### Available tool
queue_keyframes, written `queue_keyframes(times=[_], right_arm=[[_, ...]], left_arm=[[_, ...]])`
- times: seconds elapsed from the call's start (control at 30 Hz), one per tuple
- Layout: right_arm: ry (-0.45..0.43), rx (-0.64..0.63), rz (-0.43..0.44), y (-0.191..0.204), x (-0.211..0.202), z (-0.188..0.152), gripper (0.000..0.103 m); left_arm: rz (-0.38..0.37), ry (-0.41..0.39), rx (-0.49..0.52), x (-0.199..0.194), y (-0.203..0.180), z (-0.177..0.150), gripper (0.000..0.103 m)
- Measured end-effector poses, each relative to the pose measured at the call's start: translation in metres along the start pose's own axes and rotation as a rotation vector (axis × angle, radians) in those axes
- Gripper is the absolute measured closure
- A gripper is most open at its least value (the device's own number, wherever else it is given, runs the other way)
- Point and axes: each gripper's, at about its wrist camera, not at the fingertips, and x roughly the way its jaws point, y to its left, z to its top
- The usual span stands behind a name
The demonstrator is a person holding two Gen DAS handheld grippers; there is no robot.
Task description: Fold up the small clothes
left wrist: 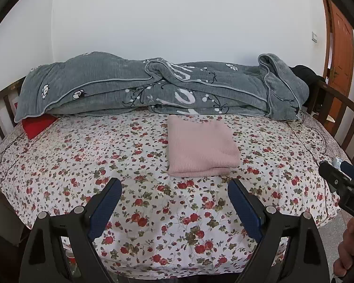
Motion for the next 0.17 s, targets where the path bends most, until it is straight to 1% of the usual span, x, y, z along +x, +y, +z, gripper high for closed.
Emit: queue_keyframes(times=[0.17], right_arm=[[-0.005,-0.005,0.009,0.001,0.0006,0.0019,0.007]], left_arm=[[-0.002,-0.006,0.002,0.0007,-0.0008,0.0012,0.012]])
